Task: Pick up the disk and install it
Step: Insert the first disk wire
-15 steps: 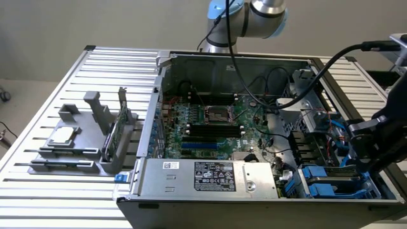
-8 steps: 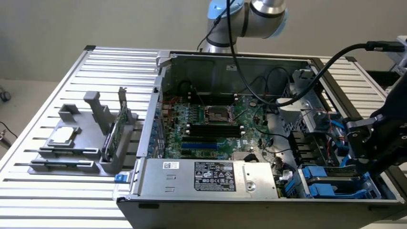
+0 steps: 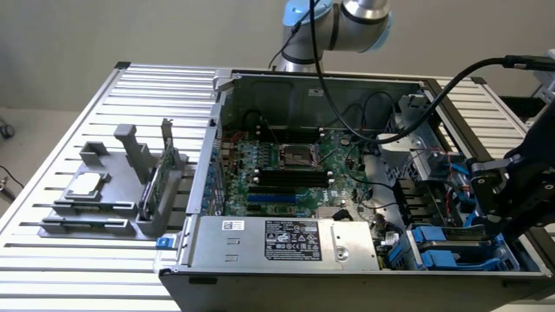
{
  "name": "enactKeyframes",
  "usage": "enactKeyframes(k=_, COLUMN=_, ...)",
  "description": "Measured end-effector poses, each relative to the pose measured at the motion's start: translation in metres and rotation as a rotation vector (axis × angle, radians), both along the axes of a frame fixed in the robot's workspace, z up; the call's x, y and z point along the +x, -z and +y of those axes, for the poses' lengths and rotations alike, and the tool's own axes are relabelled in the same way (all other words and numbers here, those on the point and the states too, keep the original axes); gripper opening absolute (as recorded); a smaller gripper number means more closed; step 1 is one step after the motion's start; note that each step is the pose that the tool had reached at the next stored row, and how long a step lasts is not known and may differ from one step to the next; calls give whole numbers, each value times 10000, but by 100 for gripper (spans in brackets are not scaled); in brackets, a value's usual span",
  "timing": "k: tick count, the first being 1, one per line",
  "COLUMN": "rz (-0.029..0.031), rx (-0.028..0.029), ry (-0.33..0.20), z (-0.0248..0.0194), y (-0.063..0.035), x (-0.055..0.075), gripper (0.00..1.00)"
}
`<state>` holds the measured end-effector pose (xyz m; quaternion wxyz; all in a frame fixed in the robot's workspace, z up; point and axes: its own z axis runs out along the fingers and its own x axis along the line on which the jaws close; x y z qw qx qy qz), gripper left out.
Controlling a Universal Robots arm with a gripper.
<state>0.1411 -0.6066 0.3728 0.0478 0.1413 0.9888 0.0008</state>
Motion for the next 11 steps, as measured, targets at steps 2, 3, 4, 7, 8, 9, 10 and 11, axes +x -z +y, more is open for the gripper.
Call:
enactKeyframes(k=2, rz=49, rx=55, ry=4, z=-6, y=0, x=5, gripper=25)
enactKeyframes(k=3, rz=77, rx=95, ry=4, z=-9, y=0, x=14, gripper=25)
enactKeyframes(k=4, rz=106, rx=145, ry=4, z=-13, y=0, x=26, gripper=25)
enactKeyframes(k=7, rz=191, rx=352, ry=4, z=-23, y=0, x=74, gripper=25)
enactKeyframes(k=8, rz=219, rx=454, ry=3, z=-26, y=0, x=83, gripper=25)
enactKeyframes(k=9, rz=246, rx=578, ry=2, z=-27, y=1, x=91, gripper=25)
enactKeyframes(k=10, rz=267, rx=704, ry=2, z=-29, y=0, x=100, gripper=25)
enactKeyframes(k=11, rz=285, rx=852, ry=0, z=-29, y=1, x=109, gripper=25)
